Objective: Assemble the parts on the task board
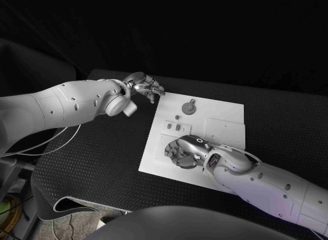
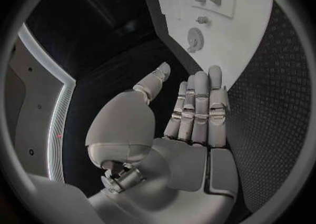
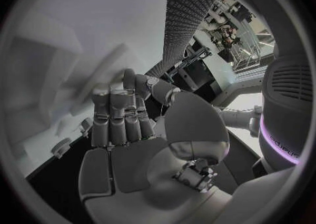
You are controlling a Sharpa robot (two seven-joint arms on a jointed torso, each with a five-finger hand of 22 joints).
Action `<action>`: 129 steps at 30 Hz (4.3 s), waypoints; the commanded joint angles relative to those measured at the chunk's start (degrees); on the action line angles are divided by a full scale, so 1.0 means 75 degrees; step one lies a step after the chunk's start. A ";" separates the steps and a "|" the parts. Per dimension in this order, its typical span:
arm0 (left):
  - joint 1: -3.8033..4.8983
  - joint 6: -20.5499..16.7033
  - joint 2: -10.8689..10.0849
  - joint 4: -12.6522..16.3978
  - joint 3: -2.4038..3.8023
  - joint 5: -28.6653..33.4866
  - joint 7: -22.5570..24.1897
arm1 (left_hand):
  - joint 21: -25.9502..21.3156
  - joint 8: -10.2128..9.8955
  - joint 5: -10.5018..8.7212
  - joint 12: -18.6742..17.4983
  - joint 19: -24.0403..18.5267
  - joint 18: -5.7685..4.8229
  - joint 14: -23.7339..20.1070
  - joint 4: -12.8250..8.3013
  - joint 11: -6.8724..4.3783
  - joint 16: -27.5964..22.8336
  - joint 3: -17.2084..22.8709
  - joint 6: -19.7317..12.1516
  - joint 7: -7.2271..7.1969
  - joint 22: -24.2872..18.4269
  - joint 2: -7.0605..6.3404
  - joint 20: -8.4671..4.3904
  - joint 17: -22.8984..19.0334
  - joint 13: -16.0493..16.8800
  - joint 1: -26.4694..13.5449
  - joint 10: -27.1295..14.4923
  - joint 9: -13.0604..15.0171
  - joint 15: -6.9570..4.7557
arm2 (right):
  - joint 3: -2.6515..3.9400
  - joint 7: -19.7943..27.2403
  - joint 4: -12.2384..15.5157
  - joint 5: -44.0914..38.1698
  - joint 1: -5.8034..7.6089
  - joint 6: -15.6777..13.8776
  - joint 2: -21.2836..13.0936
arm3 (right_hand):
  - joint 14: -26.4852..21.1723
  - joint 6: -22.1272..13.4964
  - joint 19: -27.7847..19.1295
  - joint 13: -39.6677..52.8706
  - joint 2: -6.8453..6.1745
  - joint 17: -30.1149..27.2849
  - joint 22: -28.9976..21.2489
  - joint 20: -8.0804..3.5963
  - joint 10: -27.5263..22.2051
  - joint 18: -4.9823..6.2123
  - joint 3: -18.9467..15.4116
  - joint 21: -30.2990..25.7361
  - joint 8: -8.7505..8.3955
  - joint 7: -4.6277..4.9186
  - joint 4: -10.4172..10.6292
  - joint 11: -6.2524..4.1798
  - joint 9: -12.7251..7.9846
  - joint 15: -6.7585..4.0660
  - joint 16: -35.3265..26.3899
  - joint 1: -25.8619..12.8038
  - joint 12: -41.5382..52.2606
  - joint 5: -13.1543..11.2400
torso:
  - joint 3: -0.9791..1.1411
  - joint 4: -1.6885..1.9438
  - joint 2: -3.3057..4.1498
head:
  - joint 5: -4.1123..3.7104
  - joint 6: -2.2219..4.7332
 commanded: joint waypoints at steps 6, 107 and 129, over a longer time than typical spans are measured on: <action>0.0007 0.0062 0.0024 0.0000 0.0004 0.0035 0.0051 | -0.0039 0.0007 -0.0048 -0.0007 0.0063 0.0289 0.0034 0.0018 0.0009 -0.0039 0.0007 -0.0033 0.0037 0.0012 0.0021 -0.0012 0.0012 -0.0008 -0.0081 -0.0066 -0.0011 0.0025 | -0.0029 -0.0141 0.0003 -0.0023 -0.0031 0.0332 -0.0026 | -0.0009 0.0342 -0.0008 -0.0019 0.0049 0.0008 0.0075 -0.0052 0.0056 0.0370 0.0033 0.0020 0.0035 0.0280 0.0014 -0.0020 0.0221 -0.0037 -0.0027 0.0062 -0.0024 0.0025 | 0.0002 0.0000 0.0000 | -0.0004 0.0001; 0.0005 0.0108 0.0067 -0.0090 0.0002 0.0035 0.0023 | -0.0068 0.0016 -0.0048 -0.0008 0.0059 0.0289 0.0023 0.0023 0.0015 -0.0056 0.0014 -0.0044 0.0040 0.0029 0.0025 -0.0005 0.0021 -0.0014 -0.0134 -0.0080 -0.0019 0.0031 | -0.0009 -0.0801 0.0258 -0.0155 -0.0028 0.0152 -0.0201 | -0.0292 -0.1417 -0.0188 0.0876 -0.0950 0.0048 0.0072 0.0071 -0.0193 0.0370 -0.0450 -0.0170 -0.0645 0.0208 -0.0032 0.0041 -0.0282 0.0029 -0.0073 0.0445 -0.0159 0.0021 | 0.0005 -0.0003 -0.0001 | -0.0141 0.0001; 0.0003 0.0135 0.0026 -0.0153 -0.0006 0.0035 0.0000 | -0.0074 0.0018 -0.0048 -0.0009 0.0058 0.0290 0.0022 0.0020 0.0016 -0.0058 0.0016 -0.0046 0.0040 0.0033 0.0026 -0.0005 0.0023 -0.0016 -0.0140 -0.0086 -0.0021 0.0032 | 0.0413 -0.0684 0.1057 0.0051 -0.0004 -0.0079 -0.0659 | -0.0226 -0.1469 -0.0124 0.1708 -0.0975 0.0040 0.0078 0.0051 -0.0321 0.0370 -0.0438 -0.0162 -0.0493 0.0229 -0.0018 -0.0044 -0.0318 -0.0053 -0.0075 0.0429 0.0176 0.0021 | 0.0002 -0.0012 -0.0003 | -0.0231 0.0001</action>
